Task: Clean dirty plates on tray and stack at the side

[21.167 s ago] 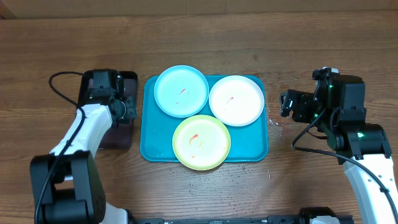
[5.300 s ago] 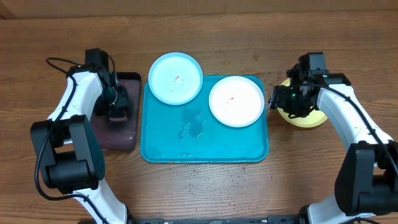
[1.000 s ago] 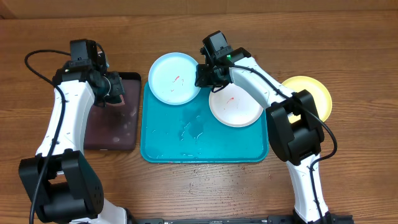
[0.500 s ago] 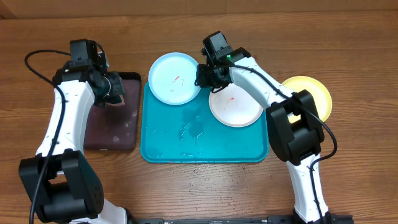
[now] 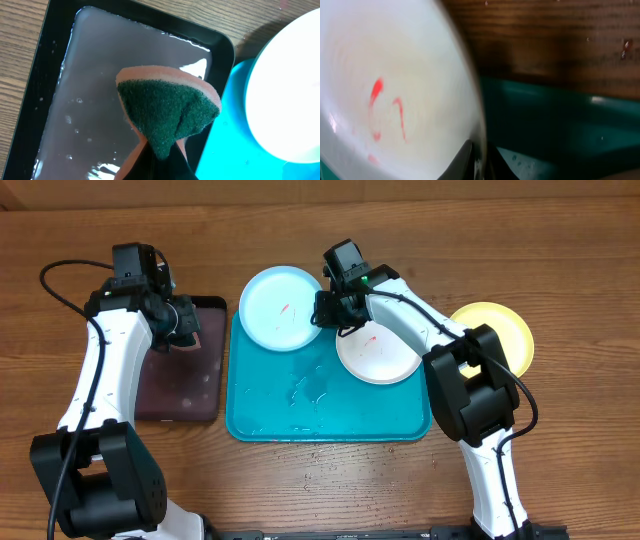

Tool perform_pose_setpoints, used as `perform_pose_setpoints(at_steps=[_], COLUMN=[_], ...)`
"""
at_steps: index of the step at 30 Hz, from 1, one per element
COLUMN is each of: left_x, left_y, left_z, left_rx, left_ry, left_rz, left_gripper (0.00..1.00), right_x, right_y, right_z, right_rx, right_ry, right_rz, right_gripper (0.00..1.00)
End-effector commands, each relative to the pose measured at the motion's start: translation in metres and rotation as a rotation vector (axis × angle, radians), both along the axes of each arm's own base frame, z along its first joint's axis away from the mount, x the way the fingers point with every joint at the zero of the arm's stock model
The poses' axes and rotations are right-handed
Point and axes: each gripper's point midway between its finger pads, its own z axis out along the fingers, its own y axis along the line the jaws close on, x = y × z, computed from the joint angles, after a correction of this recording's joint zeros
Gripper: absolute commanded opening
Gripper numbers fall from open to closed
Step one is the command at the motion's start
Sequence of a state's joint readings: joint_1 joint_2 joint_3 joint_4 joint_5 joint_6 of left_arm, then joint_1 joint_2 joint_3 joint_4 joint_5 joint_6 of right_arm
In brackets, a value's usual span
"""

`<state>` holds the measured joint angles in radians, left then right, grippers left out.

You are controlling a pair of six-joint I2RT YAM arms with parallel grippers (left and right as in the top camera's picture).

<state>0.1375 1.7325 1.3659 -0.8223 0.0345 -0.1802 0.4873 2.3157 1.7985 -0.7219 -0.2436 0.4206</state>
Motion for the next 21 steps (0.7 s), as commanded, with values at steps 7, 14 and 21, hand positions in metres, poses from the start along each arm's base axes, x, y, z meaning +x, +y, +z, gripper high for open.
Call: perform_pose_setpoints(at_steps=[7, 14, 21], left_x=[0.004, 0.003, 0.001], left_y=[-0.001, 0.003, 0.005], left_z=[0.007, 0.006, 0.002], left_rx=[0.007, 0.026, 0.041], left_ry=[-0.022, -0.017, -0.006], left_rz=[-0.024, -0.016, -0.014], left_gripper=[0.04, 0.04, 0.04], right_x=[-0.044, -0.079, -0.085], right_y=[-0.019, -0.031, -0.021], right_z=[0.010, 0.005, 0.005], right_rx=[-0.099, -0.168, -0.171], right_ry=[0.142, 0.260, 0.257], right_rz=[0.090, 0.151, 0.176], right_gripper=[0.04, 0.04, 0.04])
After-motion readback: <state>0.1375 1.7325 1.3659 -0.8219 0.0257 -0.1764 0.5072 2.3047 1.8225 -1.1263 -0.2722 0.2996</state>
